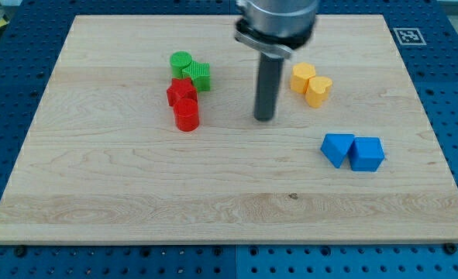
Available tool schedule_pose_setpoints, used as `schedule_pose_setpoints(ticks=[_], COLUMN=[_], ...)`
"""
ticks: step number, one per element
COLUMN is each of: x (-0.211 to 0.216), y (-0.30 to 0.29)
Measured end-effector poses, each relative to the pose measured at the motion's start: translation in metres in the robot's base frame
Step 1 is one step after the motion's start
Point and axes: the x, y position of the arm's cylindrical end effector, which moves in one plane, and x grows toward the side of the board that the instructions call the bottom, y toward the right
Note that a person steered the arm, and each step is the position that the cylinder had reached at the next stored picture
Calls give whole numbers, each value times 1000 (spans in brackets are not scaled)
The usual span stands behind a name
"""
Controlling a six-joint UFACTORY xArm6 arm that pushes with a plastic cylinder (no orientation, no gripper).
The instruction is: Separate the red star and the green star from each other
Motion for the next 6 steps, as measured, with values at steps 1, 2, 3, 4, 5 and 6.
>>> schedule_pose_setpoints(ticks=[1, 2, 3, 4, 5, 6], x=[-12, -18, -28, -32, -53, -72], y=[-56, -97, -109, -104, -100, -101])
